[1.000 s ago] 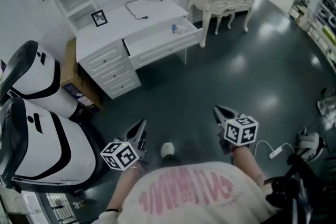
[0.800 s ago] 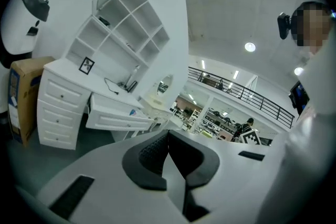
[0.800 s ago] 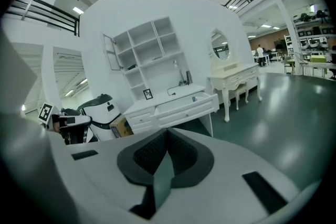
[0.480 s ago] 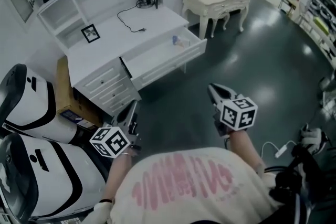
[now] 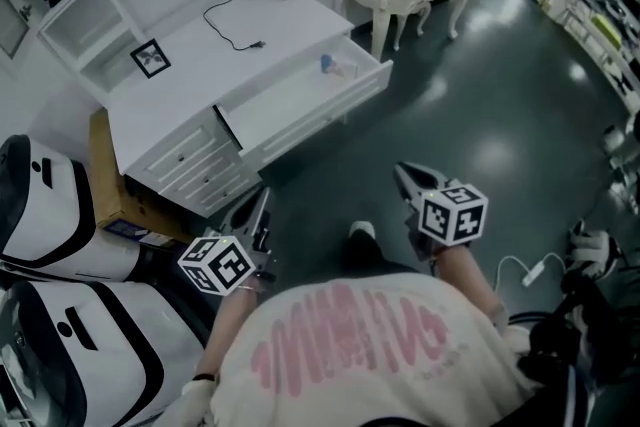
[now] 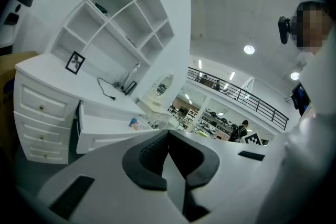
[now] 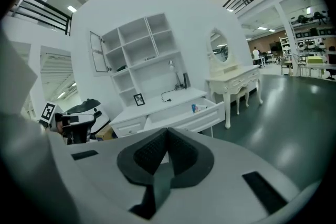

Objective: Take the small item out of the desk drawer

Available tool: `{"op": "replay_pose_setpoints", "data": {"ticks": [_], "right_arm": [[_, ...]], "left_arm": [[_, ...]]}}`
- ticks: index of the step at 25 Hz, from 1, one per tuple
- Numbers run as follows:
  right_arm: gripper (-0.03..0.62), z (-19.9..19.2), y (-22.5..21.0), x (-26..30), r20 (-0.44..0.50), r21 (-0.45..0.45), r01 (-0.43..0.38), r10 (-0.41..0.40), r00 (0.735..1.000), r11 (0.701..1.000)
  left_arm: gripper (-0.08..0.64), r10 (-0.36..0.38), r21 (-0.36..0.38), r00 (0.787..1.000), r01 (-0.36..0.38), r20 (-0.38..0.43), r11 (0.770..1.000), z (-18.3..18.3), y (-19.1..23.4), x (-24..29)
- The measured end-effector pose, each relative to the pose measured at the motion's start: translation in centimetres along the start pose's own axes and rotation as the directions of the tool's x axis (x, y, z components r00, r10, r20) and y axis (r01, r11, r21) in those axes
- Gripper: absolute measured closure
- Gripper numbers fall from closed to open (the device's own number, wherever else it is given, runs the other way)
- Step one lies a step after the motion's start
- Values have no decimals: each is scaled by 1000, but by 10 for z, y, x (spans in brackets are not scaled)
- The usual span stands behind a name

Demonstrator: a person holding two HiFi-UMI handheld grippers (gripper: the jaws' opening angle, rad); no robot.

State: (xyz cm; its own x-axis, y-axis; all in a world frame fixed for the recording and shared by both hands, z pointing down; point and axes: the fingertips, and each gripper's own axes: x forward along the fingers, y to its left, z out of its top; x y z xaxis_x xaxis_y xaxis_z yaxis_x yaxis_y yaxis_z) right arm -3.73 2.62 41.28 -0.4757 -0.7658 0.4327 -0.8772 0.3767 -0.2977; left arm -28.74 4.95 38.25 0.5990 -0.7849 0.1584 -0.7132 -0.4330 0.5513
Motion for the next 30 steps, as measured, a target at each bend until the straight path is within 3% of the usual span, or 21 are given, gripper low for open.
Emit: {"op": "replay_pose_setpoints", "data": {"ticks": [10, 20, 30], "right_arm": [[576, 40, -49, 78, -30, -18, -31, 30, 999, 999], [575, 122, -102, 143, -10, -49, -71, 71, 997, 996], [576, 174, -172, 169, 50, -18, -47, 48, 998, 999]], "left_arm": [[531, 70, -31, 997, -69, 32, 997, 33, 43, 65], [531, 59, -25, 997, -58, 50, 998, 75, 51, 163], [531, 60, 2, 996, -61, 70, 998, 111, 56, 242]]}}
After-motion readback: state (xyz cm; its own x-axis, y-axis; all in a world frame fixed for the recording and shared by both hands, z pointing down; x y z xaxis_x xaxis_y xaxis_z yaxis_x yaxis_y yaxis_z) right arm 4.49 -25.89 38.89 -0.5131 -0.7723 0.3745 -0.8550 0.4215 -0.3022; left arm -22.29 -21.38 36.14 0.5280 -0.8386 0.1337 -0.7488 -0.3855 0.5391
